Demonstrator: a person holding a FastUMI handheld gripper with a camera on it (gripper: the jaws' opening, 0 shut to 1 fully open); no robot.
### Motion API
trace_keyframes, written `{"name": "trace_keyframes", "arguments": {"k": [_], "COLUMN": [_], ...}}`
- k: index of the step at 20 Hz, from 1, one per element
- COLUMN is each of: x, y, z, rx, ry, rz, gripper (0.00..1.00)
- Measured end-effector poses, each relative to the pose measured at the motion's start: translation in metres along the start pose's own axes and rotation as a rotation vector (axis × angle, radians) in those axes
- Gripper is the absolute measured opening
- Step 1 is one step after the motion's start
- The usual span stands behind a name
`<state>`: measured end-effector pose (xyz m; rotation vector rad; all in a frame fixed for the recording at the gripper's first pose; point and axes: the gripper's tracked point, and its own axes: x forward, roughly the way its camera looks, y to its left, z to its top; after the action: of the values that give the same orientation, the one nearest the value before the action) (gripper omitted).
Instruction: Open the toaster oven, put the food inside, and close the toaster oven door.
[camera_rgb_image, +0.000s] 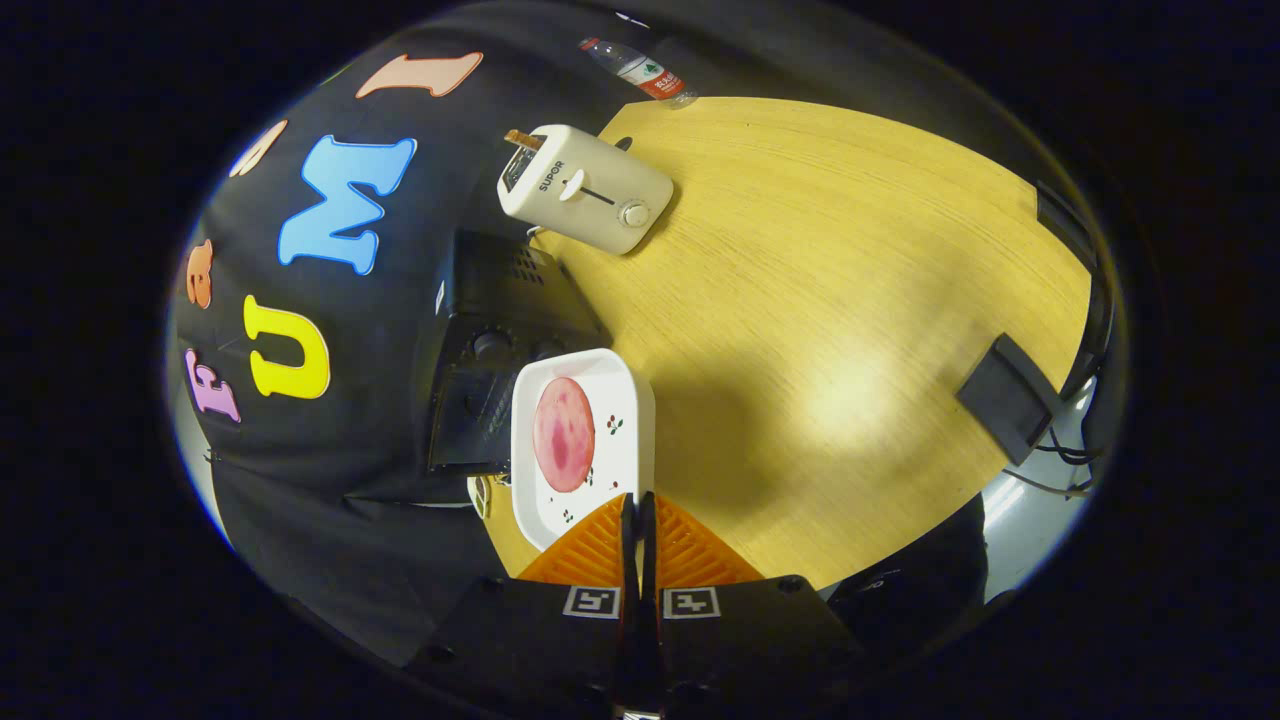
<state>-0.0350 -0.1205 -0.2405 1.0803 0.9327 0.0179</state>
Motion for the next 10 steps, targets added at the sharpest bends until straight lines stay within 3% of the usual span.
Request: {"name": "trace_keyframes", "arguments": {"k": [6, 10], "x": [0.017, 0.037], "y": [0.041, 0.064], "z": [-0.052, -0.064], "rx": [-0.030, -0.043], "ry": [0.031, 0.036], "rz": [0.030, 0.028], "gripper": [0.02, 0.02]}}
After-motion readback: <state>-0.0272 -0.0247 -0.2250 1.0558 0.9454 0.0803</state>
